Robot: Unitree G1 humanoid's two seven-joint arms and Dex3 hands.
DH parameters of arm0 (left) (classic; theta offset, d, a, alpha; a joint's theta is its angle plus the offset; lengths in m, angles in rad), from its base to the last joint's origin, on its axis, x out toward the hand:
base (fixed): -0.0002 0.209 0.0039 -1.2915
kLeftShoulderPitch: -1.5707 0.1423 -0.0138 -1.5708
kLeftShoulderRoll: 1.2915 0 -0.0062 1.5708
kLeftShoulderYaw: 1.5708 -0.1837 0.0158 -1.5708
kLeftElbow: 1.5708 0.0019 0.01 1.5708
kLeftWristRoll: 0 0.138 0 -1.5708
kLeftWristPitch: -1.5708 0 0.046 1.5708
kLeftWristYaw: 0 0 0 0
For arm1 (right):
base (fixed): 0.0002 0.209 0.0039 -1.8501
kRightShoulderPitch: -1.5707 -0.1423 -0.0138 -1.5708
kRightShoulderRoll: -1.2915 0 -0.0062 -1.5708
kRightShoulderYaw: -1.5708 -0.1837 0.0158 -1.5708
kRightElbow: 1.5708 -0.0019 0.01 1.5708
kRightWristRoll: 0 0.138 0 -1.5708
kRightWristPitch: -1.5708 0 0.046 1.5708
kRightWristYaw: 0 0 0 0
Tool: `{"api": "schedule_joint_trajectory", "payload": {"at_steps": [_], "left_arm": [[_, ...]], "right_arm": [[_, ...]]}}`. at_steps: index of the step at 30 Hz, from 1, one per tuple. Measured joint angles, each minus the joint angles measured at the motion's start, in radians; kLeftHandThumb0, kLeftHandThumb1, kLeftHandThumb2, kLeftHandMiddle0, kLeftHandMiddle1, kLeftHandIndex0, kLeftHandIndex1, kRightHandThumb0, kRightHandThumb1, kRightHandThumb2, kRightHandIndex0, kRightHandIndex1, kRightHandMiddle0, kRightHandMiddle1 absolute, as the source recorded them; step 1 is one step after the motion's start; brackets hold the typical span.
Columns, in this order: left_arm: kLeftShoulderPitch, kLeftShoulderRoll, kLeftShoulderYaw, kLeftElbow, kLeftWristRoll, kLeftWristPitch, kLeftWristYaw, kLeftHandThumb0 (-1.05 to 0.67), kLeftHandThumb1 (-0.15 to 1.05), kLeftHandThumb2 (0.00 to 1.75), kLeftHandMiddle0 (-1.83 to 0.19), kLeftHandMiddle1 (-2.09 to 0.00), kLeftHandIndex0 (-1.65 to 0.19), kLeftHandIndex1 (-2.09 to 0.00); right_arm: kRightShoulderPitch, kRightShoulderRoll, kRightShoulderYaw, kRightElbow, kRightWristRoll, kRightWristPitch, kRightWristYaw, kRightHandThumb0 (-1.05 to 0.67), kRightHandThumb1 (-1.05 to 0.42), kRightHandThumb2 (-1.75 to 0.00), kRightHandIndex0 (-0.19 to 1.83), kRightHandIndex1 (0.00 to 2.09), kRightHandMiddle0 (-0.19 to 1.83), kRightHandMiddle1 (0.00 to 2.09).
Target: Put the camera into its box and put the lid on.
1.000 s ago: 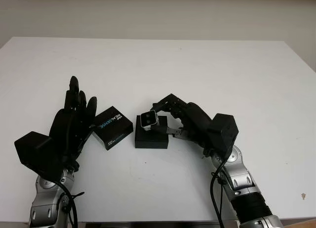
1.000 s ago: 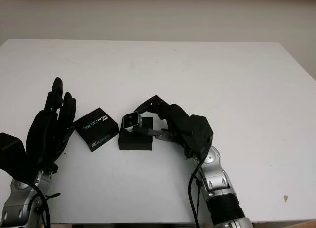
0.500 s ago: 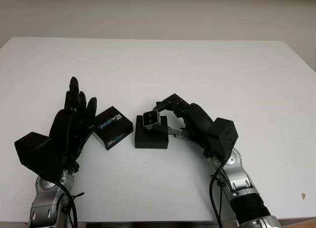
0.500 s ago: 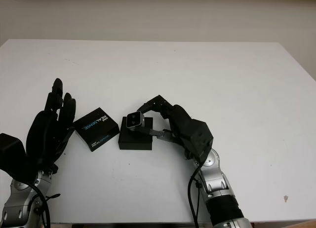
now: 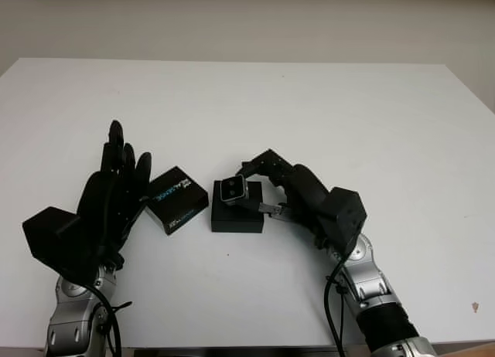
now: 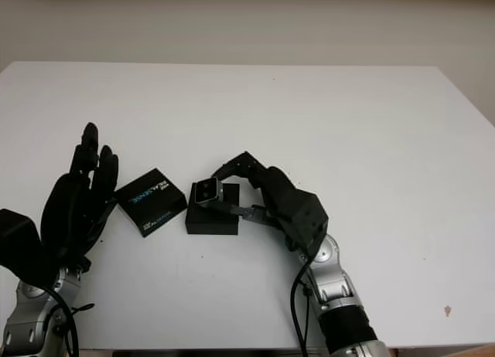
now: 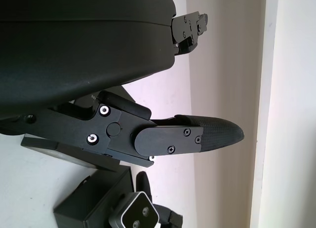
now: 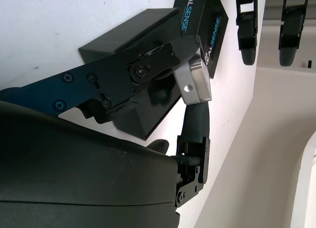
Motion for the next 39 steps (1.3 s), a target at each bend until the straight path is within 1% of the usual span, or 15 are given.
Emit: {"api": "schedule_joint_trajectory", "payload": {"at_steps": [10,16,23,26,31,39], "left_arm": [[0.016,0.0,0.0,-0.004,-0.004,-0.002,-0.006,-0.7,1.05,0.42,0.19,0.0,0.19,0.0],[0.019,0.0,0.003,-0.007,-0.009,-0.008,-0.01,-0.71,1.05,0.42,0.19,0.0,0.19,0.0],[0.022,0.001,0.011,-0.007,-0.017,-0.008,-0.02,-0.72,1.05,0.41,0.19,0.0,0.19,0.0],[0.022,0.001,0.011,-0.007,-0.017,-0.011,-0.023,-0.73,1.05,0.4,0.19,0.0,0.19,0.0],[0.022,0.003,0.011,-0.007,-0.017,-0.01,-0.024,-0.72,1.05,0.4,0.19,0.0,0.19,0.0],[0.022,0.003,0.011,-0.007,-0.017,-0.011,-0.026,-0.72,1.05,0.41,0.19,0.0,0.19,0.0]], "right_arm": [[0.001,0.025,0.015,0.022,-0.023,-0.017,-0.036,-0.43,-1.04,-0.05,0.02,0.78,0.37,1.76],[0.001,0.026,0.016,0.029,-0.037,-0.021,-0.052,-0.43,-1.03,-0.05,0.02,0.78,0.37,1.75],[0.001,0.027,0.011,0.047,-0.035,-0.038,-0.057,-0.45,-1.03,-0.05,0.01,0.81,0.39,1.79],[0.001,0.027,0.003,0.047,-0.024,-0.037,-0.055,-0.43,-1.02,-0.05,0.0,0.82,0.38,1.79],[0.002,0.025,-0.016,0.01,0.019,0.009,-0.03,-0.41,-1.04,-0.06,0.0,0.79,0.33,1.77],[0.011,0.019,-0.026,-0.04,0.035,0.048,-0.007,-0.41,-1.03,-0.05,0.01,0.76,0.34,1.74]]}}
